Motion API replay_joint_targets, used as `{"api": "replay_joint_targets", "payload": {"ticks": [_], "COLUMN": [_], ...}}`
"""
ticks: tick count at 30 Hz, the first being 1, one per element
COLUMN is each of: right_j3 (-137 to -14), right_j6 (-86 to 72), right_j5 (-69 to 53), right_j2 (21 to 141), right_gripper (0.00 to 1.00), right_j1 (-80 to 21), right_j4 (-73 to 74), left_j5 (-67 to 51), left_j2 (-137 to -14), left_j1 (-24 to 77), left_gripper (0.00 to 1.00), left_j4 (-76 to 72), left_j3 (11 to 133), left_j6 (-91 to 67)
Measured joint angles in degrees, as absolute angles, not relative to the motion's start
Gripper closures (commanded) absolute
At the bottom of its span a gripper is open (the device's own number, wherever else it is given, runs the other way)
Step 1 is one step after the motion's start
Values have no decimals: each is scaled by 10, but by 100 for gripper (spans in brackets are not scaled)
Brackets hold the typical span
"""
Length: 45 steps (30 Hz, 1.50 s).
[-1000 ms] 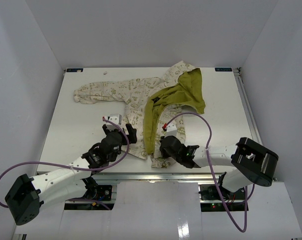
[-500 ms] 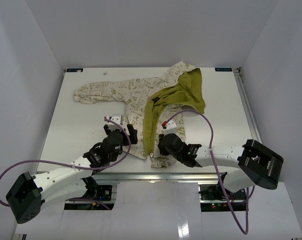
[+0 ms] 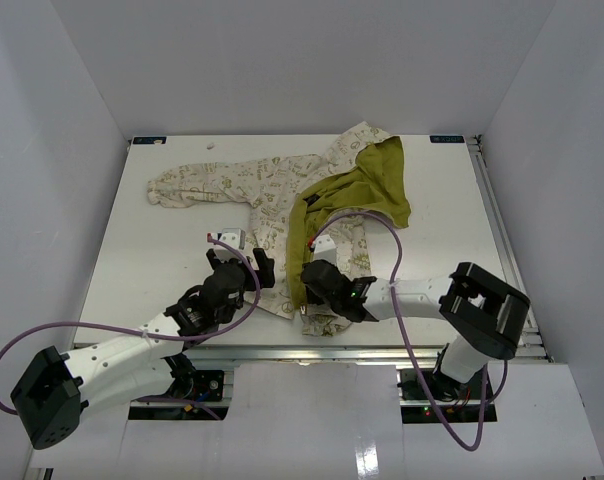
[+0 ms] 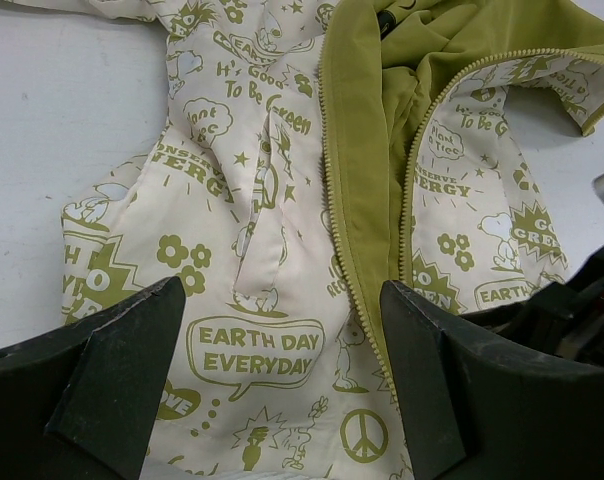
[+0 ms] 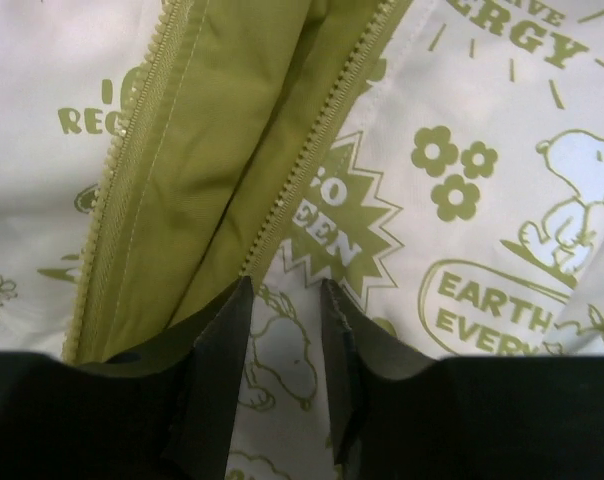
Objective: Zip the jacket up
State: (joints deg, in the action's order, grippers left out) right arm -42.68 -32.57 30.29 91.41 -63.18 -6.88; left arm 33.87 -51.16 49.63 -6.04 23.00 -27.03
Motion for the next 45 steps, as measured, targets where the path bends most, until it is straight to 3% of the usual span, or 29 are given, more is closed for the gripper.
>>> {"api": "replay_joint_targets", "payload": {"ticks": [2,4,19,22,24,30,40,41,43,45], "right_j3": [-439,-442,-442,-442,-441,-441,-441,-441,-441,-441], "right_j6": [-328,-329,-309,-304,-299,-279,-218,-214,-207,-202], "right_j5": [304,309,357,364,371,387,347,339,326,317], "right_j2": [935,944,866,844,843,876,901,902,904,907], "right_gripper": [82,92,92,62,53,49,61,64,83,91], "right_j1": [-632,-632,-635,-635,-634,-618,-570,-568,-568,-568], "right_j4": [-65,-58,-28,-31,-31,-20,0,-1,-6,-10], "left_j5": [339,338,325,325,324,324,324,324,324,324], "left_j2": [-510,-509,-512,-518,-524,-528,-527,-527,-527,-527], "left_j1": [496,496,496,496,496,496,496,496,496,496], "left_gripper": [10,10,10,10,10,10,11,10,10,10], "left_j4": [-60,-60,-61,-61,-61,-60,-60,-60,-60,-60], "left_j3": [230,230,230,230,230,230,230,230,230,230], "left_j6": [-270,-270,-275,-275,-275,-275,-275,-275,-275,-275]}}
